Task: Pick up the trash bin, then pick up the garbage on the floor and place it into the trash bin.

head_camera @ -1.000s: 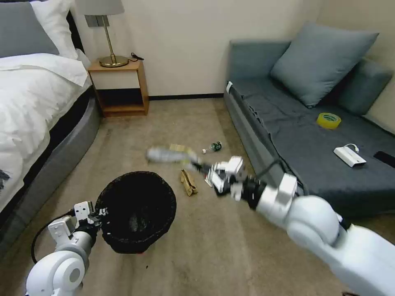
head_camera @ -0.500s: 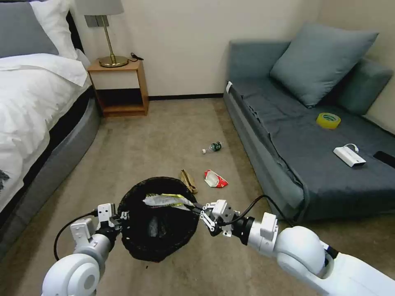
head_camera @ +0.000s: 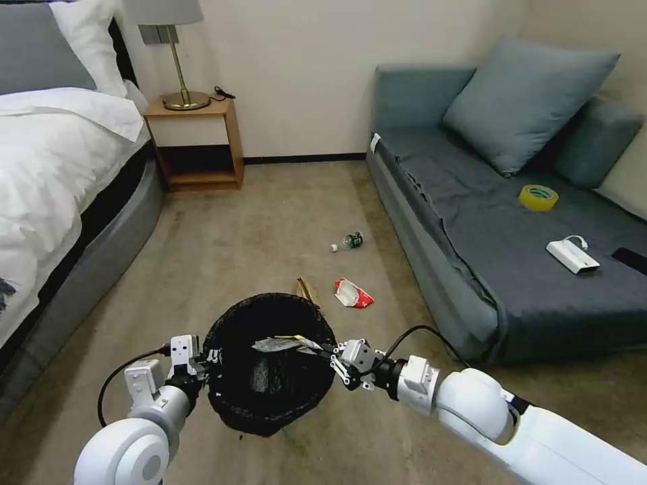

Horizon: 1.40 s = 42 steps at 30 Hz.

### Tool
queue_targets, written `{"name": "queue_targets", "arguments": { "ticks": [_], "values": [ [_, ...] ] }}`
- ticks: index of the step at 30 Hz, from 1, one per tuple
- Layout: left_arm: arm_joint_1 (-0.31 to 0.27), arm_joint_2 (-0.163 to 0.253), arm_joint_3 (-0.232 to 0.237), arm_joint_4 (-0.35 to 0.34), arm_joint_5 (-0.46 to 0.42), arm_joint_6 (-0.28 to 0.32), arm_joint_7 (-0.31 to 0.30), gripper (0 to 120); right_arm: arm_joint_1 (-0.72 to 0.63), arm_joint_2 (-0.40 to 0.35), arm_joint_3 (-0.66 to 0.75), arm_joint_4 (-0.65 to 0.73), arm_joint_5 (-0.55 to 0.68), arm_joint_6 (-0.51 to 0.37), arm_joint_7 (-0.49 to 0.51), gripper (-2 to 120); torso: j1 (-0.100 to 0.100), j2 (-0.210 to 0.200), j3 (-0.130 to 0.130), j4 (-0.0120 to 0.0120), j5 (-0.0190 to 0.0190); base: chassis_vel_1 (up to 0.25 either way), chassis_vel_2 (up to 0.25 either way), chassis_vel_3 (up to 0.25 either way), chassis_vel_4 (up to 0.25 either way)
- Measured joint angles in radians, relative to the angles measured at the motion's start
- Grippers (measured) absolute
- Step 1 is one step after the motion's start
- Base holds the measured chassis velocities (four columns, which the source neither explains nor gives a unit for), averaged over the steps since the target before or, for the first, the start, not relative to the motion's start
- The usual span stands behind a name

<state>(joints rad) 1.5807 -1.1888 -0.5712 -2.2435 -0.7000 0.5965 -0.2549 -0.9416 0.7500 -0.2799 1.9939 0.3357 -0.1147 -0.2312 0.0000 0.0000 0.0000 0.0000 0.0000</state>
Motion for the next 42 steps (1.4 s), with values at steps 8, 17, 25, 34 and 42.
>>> {"name": "queue_targets", "arguments": {
  "ticks": [8, 17, 25, 34, 42],
  "values": [
    [-0.001, 0.009, -0.001, 0.005, -0.006, 0.000, 0.000, 3, -0.006, 0.017, 0.003, -0.002, 0.006, -0.001, 0.007, 33, 0.000, 0.000, 0.000, 0.0000, 0.0000, 0.000, 0.000, 0.000, 0.000],
    [-0.002, 0.009, -0.016, 0.009, -0.017, -0.004, -0.005, 3, -0.041, 0.009, 0.098, 0.041, 0.045, 0.002, 0.023, 67, 0.000, 0.000, 0.000, 0.0000, -0.0001, 0.000, 0.000, 0.000, 0.000],
    [0.002, 0.016, -0.055, 0.002, -0.046, -0.004, -0.015, 3, -0.207, 0.017, 0.320, 0.095, 0.059, 0.024, 0.170, 98, 0.000, 0.000, 0.000, 0.0002, -0.0001, 0.000, 0.000, 0.000, 0.000],
    [0.010, -0.006, -0.102, 0.002, -0.028, -0.011, -0.015, 3, -0.497, 0.147, 0.546, 0.168, -0.045, 0.025, 0.312, 100, 0.000, 0.000, 0.000, -0.0002, -0.0001, 0.000, 0.000, 0.000, 0.000],
    [0.011, -0.028, -0.178, 0.015, -0.023, -0.024, -0.007, 3, -0.601, 0.274, 0.628, 0.179, -0.116, 0.031, 0.325, 100, 0.000, 0.000, 0.000, 0.0000, 0.0000, 0.000, 0.000, 0.000, 0.000]
  ]
}}
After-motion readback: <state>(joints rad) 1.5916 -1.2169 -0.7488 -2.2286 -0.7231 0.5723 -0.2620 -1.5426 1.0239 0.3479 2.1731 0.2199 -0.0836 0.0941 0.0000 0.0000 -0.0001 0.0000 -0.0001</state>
